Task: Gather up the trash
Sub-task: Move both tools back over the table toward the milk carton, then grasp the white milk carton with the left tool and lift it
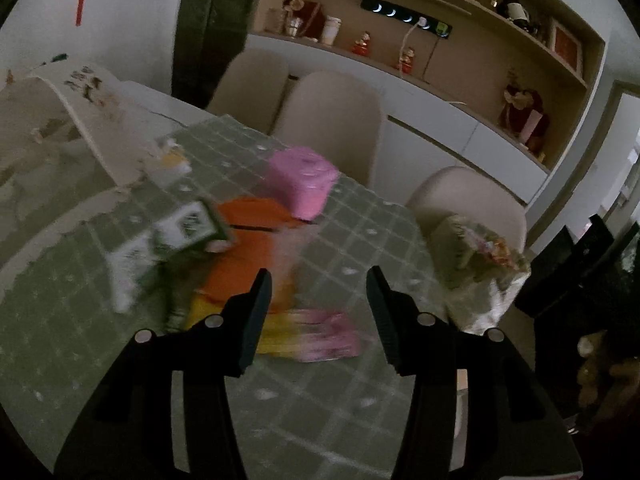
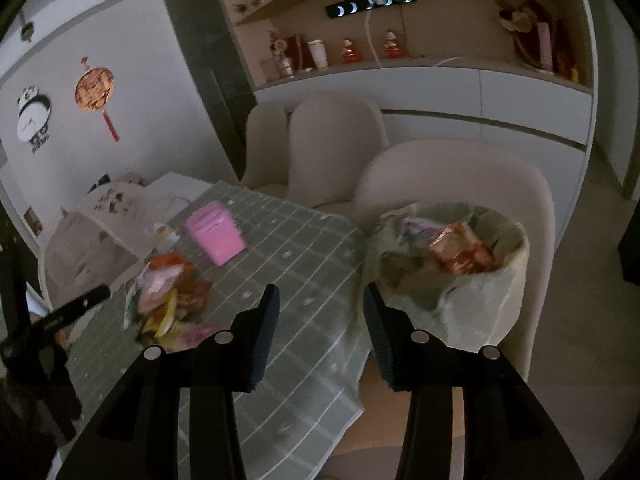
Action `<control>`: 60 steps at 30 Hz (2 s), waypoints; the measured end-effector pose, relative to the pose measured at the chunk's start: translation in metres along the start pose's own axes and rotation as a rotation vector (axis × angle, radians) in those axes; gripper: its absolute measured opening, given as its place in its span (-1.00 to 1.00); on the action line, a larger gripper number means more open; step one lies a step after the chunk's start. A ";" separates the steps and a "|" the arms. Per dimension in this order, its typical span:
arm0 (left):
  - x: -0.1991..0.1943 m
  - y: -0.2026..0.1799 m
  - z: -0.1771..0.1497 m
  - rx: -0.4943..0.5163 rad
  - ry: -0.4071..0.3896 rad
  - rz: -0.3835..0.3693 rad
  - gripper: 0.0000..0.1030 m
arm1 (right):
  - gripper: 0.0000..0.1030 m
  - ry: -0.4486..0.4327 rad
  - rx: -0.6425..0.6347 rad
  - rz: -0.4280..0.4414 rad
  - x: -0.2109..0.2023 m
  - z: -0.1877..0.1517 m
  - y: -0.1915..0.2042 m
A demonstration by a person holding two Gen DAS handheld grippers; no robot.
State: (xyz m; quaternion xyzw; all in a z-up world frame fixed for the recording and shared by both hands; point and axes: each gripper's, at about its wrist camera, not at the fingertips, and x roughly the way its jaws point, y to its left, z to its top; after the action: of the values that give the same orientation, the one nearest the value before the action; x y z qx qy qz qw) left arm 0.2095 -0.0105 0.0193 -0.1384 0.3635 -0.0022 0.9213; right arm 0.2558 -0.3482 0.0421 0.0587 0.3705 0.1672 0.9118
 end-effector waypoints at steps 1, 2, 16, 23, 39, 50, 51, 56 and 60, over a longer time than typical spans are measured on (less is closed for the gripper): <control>-0.003 0.011 -0.002 -0.001 -0.001 0.008 -0.08 | -0.20 0.003 -0.018 -0.002 -0.004 -0.007 0.012; -0.007 0.023 -0.004 -0.005 -0.002 0.020 -0.08 | -0.19 0.006 -0.032 -0.006 -0.006 -0.013 0.020; -0.034 0.118 -0.041 -0.036 0.041 0.072 -0.03 | -0.19 0.069 -0.086 0.016 0.027 -0.052 0.093; -0.039 0.144 -0.030 -0.014 0.022 0.063 0.02 | -0.20 0.061 -0.157 0.025 0.046 -0.049 0.125; 0.097 0.177 0.033 0.298 0.236 -0.062 0.04 | -0.20 0.179 -0.191 0.115 0.113 -0.056 0.143; 0.108 0.182 0.000 0.180 0.363 -0.276 0.22 | -0.20 0.246 -0.173 0.092 0.134 -0.068 0.121; 0.101 0.176 -0.006 0.194 0.368 -0.287 0.22 | -0.19 0.247 -0.169 0.093 0.135 -0.068 0.120; 0.079 0.144 -0.022 0.295 0.366 -0.276 0.25 | -0.20 0.242 -0.151 0.100 0.138 -0.064 0.116; 0.088 0.118 -0.029 0.373 0.378 -0.154 0.26 | -0.19 0.246 -0.144 0.114 0.138 -0.066 0.116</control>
State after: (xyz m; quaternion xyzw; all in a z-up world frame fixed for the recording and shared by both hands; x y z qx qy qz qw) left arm 0.2433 0.0867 -0.0906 0.0091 0.5106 -0.1650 0.8438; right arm 0.2721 -0.1931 -0.0686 -0.0069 0.4624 0.2507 0.8505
